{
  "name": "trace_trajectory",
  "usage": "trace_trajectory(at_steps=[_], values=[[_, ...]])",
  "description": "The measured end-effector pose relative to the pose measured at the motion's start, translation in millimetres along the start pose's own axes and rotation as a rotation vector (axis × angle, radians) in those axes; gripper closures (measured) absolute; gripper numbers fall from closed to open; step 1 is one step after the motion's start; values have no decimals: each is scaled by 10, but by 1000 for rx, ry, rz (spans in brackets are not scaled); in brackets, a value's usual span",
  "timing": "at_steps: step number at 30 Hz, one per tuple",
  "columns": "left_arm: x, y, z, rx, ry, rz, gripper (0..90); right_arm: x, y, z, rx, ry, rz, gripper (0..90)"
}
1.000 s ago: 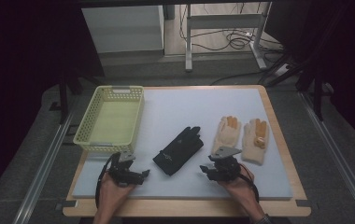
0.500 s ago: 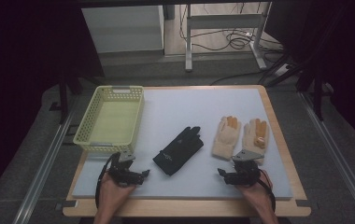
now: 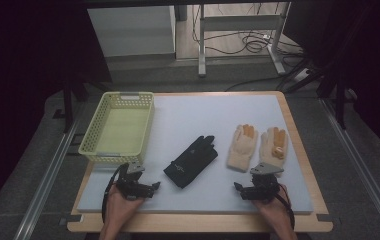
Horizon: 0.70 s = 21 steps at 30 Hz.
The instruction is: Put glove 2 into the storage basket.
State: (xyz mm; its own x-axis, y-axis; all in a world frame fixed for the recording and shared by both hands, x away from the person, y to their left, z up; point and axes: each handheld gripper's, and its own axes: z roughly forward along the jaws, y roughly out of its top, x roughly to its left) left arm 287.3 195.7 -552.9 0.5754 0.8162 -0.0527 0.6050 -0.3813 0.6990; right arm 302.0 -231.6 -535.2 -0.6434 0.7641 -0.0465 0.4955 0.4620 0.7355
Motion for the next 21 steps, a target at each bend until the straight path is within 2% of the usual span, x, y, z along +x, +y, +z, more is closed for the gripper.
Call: trace_trajectory(at_steps=[5, 11, 17, 21], values=[[-3, 0, -7, 0, -3, 3, 43, 2, -23, -8, -13, -3, 7, 151], [-28, 32, -58, 14, -18, 25, 66, 1, -27, -9, -14, -3, 9, 151], [-92, 124, -111, 5, -72, 22, 38, 1, -29, -10, -15, -3, 9, 151], [-135, 208, -119, 2, -123, 25, 17, 1, -30, -10, -16, -3, 10, 151]])
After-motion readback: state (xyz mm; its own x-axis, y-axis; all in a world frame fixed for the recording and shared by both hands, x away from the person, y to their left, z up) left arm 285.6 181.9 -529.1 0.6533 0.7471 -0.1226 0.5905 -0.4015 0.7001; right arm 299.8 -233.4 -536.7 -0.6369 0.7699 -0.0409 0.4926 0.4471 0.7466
